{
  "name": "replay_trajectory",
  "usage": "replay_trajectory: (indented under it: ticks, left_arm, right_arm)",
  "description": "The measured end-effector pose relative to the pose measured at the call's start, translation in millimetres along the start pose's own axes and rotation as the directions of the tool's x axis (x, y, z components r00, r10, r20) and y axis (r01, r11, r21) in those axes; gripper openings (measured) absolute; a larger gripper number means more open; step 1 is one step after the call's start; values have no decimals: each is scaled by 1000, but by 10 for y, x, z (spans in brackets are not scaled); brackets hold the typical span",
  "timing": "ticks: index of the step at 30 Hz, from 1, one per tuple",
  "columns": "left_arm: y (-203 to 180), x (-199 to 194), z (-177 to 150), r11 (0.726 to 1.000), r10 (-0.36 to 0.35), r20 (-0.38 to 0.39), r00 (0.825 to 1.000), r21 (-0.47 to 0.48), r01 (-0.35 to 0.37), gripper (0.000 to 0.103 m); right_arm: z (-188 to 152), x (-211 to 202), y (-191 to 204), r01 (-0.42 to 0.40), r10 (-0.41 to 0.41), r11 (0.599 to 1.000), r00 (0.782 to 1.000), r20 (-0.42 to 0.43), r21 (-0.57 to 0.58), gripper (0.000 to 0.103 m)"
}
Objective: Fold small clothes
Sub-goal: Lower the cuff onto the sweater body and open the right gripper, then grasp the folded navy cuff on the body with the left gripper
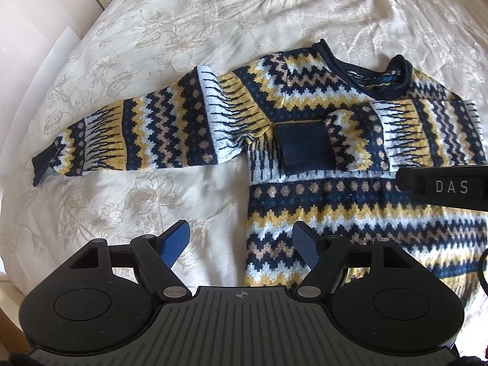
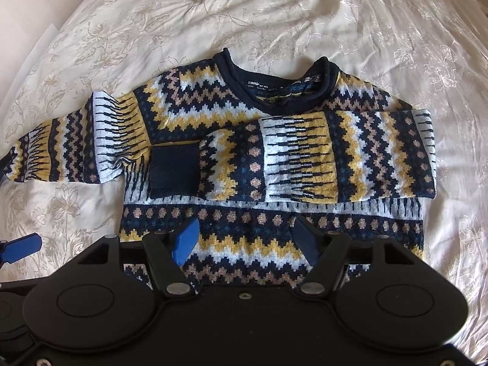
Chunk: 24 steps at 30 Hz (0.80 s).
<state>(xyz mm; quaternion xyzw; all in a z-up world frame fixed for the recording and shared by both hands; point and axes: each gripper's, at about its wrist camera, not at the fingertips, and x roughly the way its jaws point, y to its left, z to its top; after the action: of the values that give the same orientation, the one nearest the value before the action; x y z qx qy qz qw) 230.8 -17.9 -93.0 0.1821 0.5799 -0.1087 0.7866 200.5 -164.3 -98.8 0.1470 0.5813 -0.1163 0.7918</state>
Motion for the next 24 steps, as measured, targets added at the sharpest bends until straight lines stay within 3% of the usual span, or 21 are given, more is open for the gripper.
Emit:
replay_trajectory:
  ticks: [19, 24]
  left_arm:
    - [-468, -74, -28, 1000, 11, 2, 1000, 21, -11, 73]
    - [-533, -28, -50, 1000, 25, 64, 998, -12, -24, 72]
  right_arm:
    - [-84, -61, -484, -13, 13, 999, 1000, -4, 39, 71]
    - [-114, -67, -732, -23, 23, 999, 1000, 15, 45, 72]
